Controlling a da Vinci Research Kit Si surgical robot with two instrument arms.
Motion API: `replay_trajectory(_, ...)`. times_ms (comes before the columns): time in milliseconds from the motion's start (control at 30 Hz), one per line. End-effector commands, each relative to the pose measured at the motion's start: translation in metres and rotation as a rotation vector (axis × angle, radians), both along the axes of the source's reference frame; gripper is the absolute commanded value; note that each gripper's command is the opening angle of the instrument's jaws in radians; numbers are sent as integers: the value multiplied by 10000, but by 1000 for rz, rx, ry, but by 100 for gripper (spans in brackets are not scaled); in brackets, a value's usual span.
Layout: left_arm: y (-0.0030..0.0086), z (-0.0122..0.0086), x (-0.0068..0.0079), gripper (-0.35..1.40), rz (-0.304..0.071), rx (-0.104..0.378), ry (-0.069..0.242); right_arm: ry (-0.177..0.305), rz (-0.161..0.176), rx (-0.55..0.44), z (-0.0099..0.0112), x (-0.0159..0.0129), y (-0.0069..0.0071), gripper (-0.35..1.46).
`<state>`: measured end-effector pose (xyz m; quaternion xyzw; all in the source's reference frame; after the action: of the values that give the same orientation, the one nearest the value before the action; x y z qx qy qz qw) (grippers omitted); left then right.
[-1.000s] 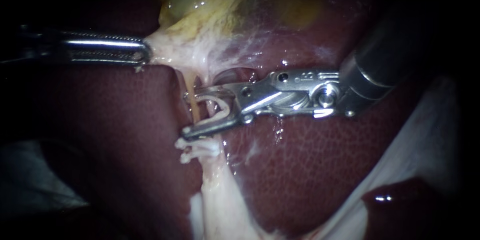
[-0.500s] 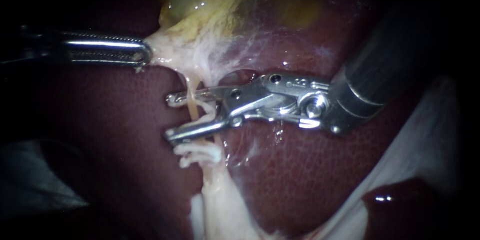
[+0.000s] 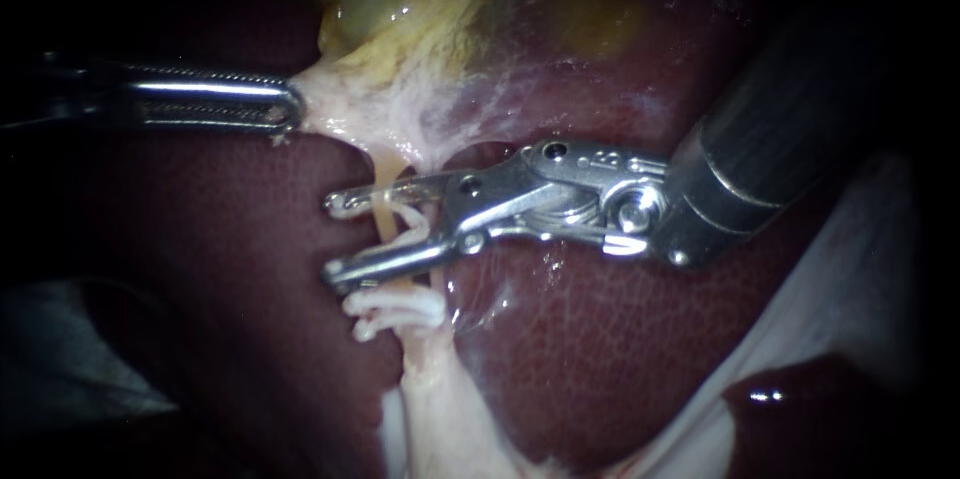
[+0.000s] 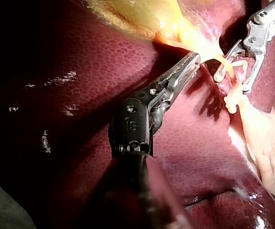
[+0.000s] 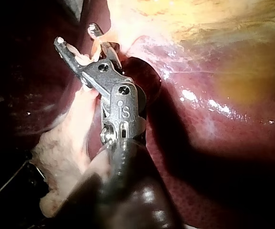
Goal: Clipping third clip left tube
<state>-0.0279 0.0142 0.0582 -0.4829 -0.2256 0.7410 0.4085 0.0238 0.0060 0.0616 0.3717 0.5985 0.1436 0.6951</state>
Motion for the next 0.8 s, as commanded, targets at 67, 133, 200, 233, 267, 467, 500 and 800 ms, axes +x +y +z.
replay_trajectory(67,0,0,0,-35,0,0,0,-2,-1,6,0,0,0,28)
replay_trajectory(133,0,0,0,-35,0,0,0,-1,-3,6,0,0,0,25)
replay_trajectory(200,0,0,0,-35,0,0,0,-3,-4,11,1,-1,0,20)
replay_trajectory(233,0,0,0,-35,0,0,0,-2,-4,11,1,-1,0,16)
replay_trajectory(267,0,0,0,-35,0,0,0,-2,-4,11,1,-1,1,13)
replay_trajectory(467,0,0,0,-35,0,0,0,1,-9,11,4,-2,3,-3)
replay_trajectory(500,0,0,-1,-35,0,0,0,3,-10,11,5,-3,3,-6)
replay_trajectory(800,0,0,-1,-35,0,0,0,-3,-16,32,13,-5,7,-35)
